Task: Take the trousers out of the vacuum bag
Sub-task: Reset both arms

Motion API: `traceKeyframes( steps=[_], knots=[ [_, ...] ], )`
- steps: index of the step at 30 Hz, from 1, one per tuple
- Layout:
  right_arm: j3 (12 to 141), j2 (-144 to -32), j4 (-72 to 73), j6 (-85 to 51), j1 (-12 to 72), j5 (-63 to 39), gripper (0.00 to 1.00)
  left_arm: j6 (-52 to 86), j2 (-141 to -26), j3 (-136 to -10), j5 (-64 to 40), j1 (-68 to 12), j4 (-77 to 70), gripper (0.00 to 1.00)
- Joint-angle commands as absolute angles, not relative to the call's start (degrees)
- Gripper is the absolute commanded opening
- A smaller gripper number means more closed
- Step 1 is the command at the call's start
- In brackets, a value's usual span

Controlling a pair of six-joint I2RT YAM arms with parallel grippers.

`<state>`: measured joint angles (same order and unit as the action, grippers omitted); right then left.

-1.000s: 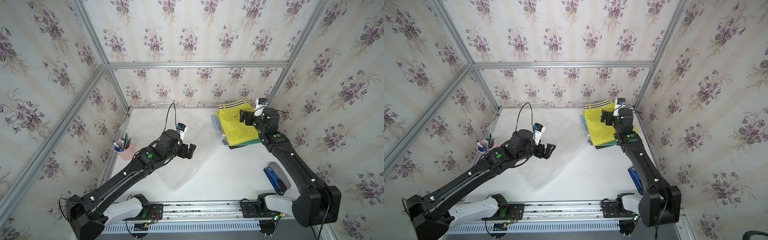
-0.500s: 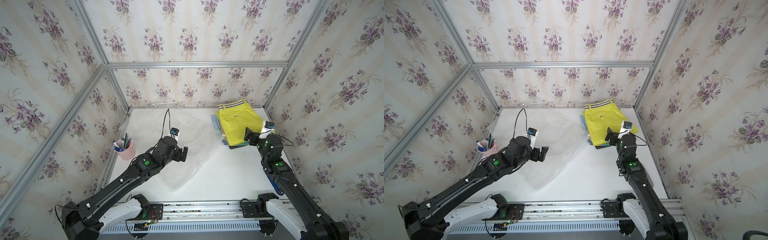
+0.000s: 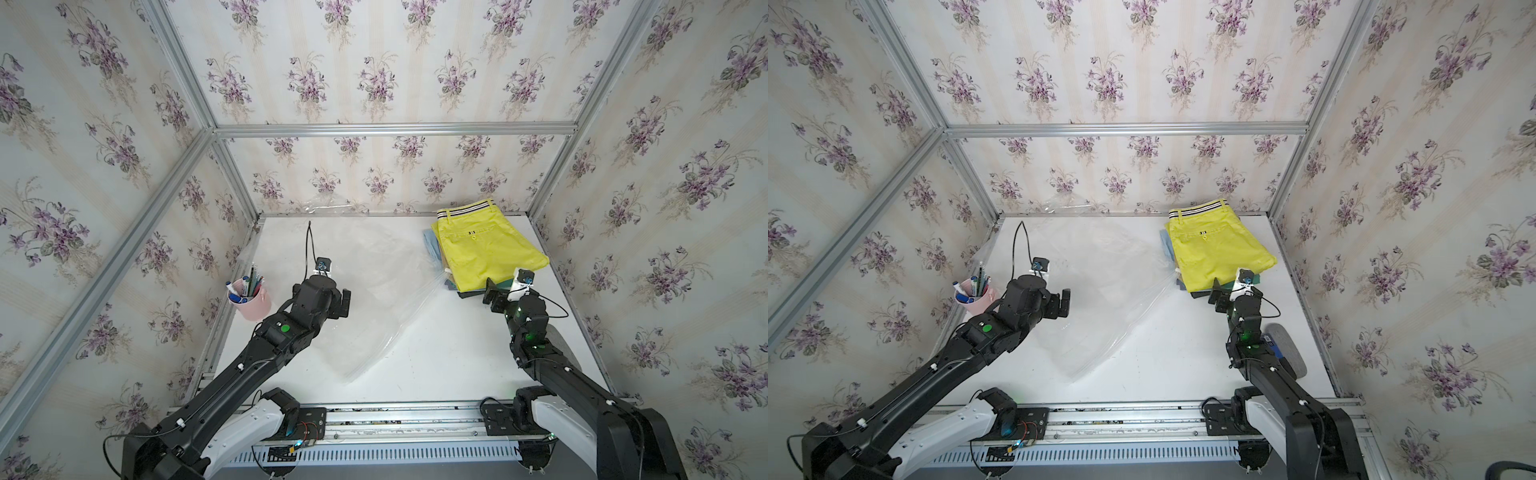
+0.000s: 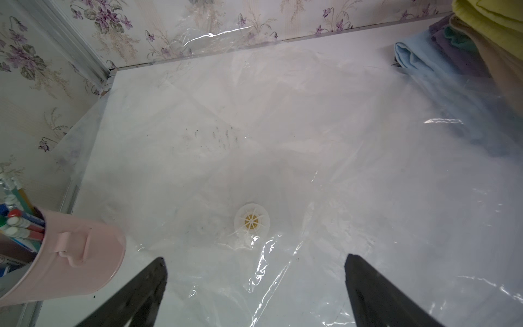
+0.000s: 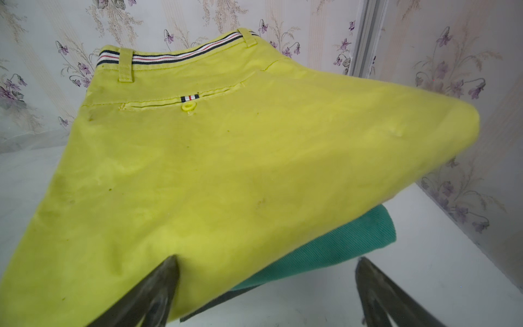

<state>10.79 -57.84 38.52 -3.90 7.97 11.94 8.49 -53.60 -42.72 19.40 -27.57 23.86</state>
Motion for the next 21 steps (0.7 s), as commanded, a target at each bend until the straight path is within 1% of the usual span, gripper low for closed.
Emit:
traceKeyframes(
  steps=[1,5,7,10,15,18,21],
  knots=[
    [8.31,-62.11,55.08,-0.74,7.87,12.8,0.94,7.57,-52.93,-40.62,17.59,-23.43,19.43,1.0],
    [7.92,-68.57,62.29,0.19,7.43,12.05,0.93,7.38,-52.3,-38.14,9.81,-14.84,16.59,1.0],
    [7.74,-72.02,66.53,0.09,6.42,10.11,0.94,6.97,-52.21,-37.38,6.14,-10.67,15.25,1.0],
    [6.84,-77.24,74.03,-0.27,4.72,7.7,0.94,6.64,-52.6,-36.1,3.91,-5.94,12.9,1.0],
    [6.18,-85.43,83.6,-2.69,1.15,3.64,0.94,5.8,-55.1,-34.29,-0.51,-0.14,8.08,1.0],
    [5.32,-88.98,89.45,-2.72,0.53,2.29,0.94,5.48,-56.86,-34.03,-2.65,2.02,6.22,1.0],
    [6.84,-87.68,83.95,-2.85,0.44,1.95,0.94,4.58,-58.53,-33.24,-3.45,2.8,3.02,1.0]
  ],
)
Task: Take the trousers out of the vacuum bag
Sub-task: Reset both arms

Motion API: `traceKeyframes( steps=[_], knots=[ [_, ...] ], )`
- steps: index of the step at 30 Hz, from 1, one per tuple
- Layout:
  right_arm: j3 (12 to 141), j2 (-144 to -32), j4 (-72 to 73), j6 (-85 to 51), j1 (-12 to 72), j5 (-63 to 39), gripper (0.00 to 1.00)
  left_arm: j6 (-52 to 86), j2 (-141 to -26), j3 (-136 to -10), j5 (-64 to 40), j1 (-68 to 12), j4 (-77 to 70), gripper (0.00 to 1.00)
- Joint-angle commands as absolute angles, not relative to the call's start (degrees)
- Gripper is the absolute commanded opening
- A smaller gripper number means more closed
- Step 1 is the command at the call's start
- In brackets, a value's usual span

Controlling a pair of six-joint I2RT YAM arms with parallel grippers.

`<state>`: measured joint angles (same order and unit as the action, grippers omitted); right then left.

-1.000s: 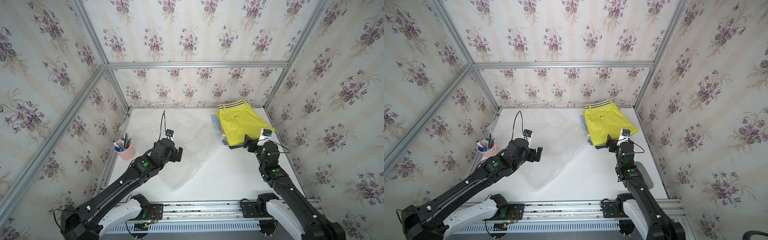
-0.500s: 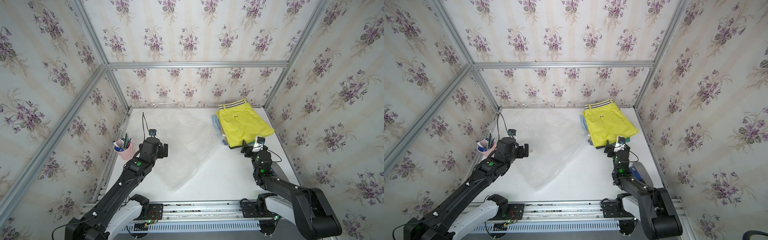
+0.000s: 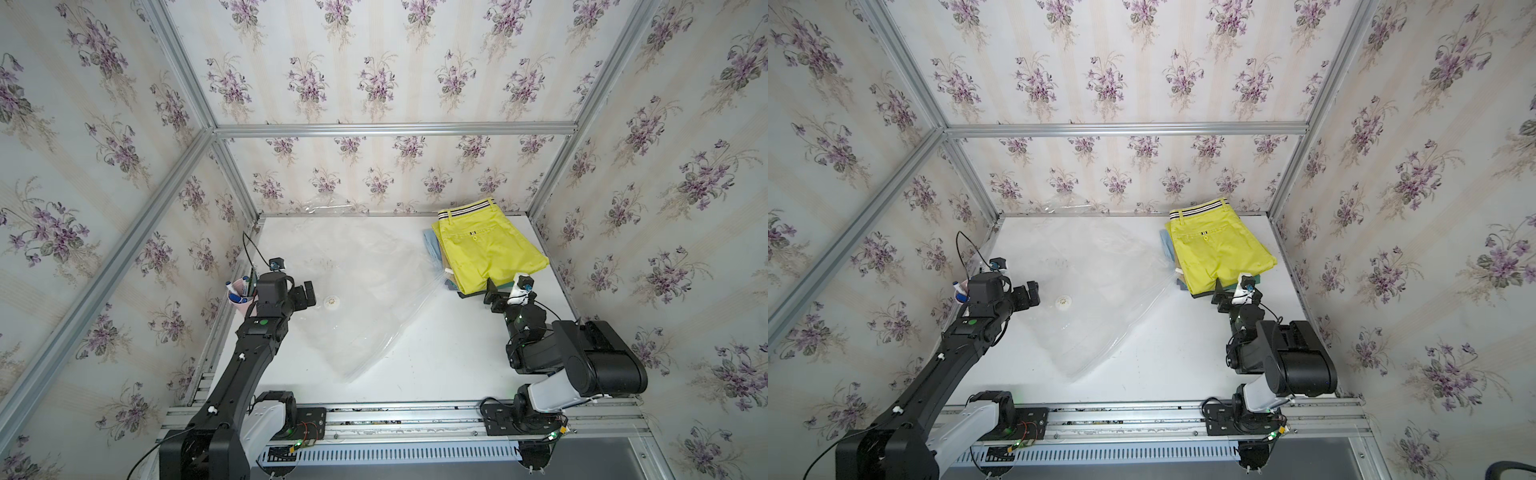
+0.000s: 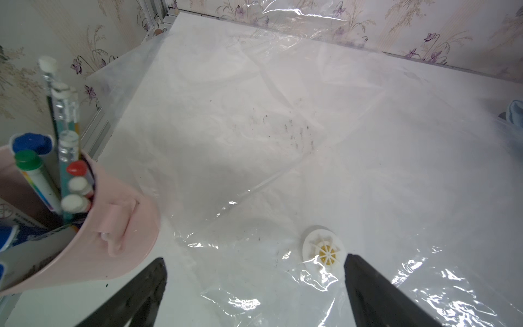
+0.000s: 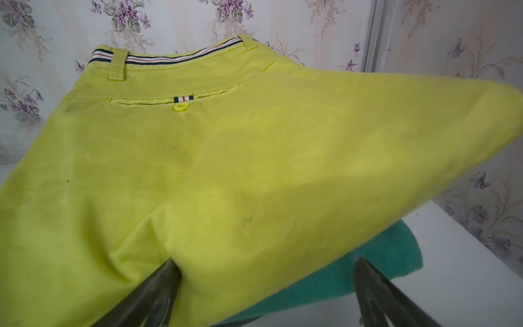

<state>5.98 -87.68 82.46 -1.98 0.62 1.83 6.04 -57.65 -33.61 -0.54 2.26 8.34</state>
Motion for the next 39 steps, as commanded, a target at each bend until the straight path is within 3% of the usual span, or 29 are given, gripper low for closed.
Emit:
traceKeyframes(
  steps=[1,19,28,31,33,39],
  knots=[
    [6.79,-88.24,85.19,-2.73,0.44,1.86,0.99,4.18,-58.9,-32.88,-3.93,2.9,1.8,1.0],
    [11.35,-88.18,76.59,-2.72,0.7,2.54,1.0,-2.39,-65.43,-24.07,-6.87,3.31,-23.95,1.0],
    [11.34,-88.23,76.56,-2.7,0.73,2.54,1.0,-2.21,-80.4,-22.26,-9.95,3.34,-42.34,1.0],
    [11.34,-88.24,76.6,-2.72,0.7,2.55,1.0,-1.82,-85.4,-22.79,-9.57,3.32,-44.98,1.0],
    [11.39,-88.24,76.55,-2.72,0.7,2.55,1.0,-2.82,-85.43,-26.32,-9.96,2.86,-37.91,1.0],
    [13.34,-88.46,72.3,-0.56,1.39,-0.01,1.0,-3.25,-86.09,-27.11,-7.91,1.85,-37.89,1.0]
  ],
)
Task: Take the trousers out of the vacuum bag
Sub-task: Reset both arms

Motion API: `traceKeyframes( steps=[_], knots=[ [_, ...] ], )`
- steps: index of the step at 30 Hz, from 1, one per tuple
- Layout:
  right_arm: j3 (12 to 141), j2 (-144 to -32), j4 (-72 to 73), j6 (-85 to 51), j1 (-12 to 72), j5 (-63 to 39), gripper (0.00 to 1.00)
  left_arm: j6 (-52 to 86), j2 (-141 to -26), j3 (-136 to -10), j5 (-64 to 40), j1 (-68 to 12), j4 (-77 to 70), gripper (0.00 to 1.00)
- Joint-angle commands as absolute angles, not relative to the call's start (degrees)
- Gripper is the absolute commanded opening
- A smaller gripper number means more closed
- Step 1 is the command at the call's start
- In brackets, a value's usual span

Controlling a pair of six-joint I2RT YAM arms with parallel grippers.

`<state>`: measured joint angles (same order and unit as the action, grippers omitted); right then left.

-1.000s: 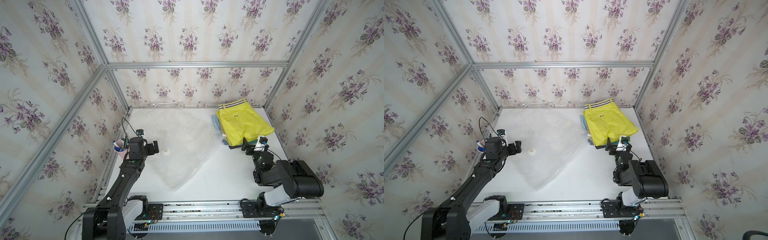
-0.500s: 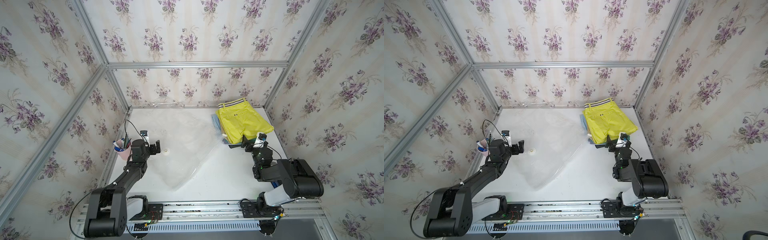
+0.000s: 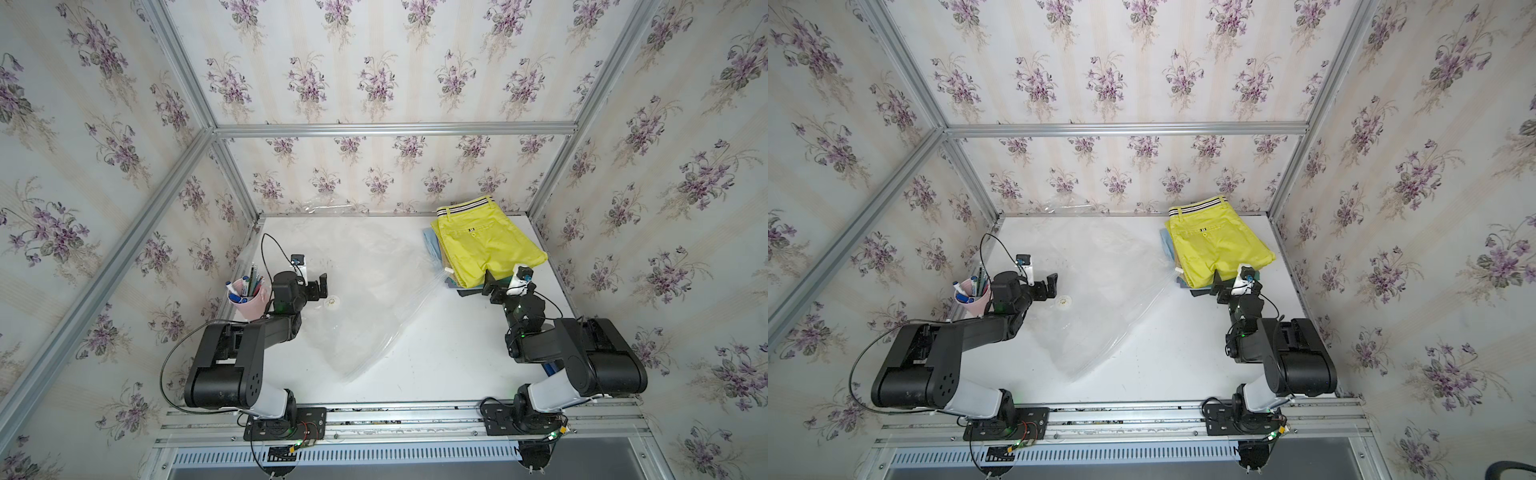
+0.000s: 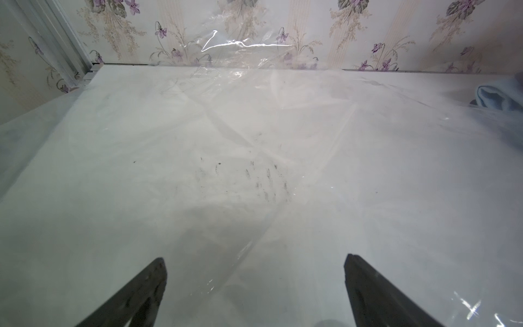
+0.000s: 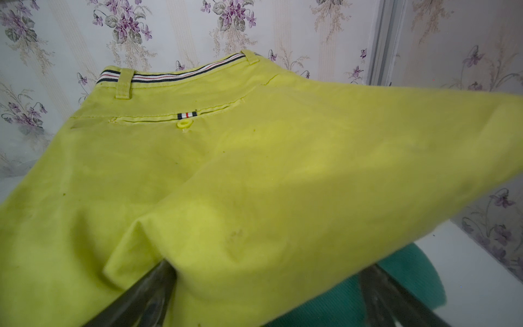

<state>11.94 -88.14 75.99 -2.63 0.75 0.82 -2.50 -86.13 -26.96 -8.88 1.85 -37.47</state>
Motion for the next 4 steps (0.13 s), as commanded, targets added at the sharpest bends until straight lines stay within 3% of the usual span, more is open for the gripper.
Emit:
traceKeyframes(
  steps=[1,4],
  knots=[
    [12.92,-88.39,73.21,-0.44,1.51,0.02,1.0,-3.26,-85.93,-26.94,-7.76,1.8,-37.81,1.0],
    [12.74,-88.32,73.5,-0.44,1.58,0.09,1.0,-3.34,-85.84,-26.89,-7.69,1.76,-37.8,1.0]
  ],
)
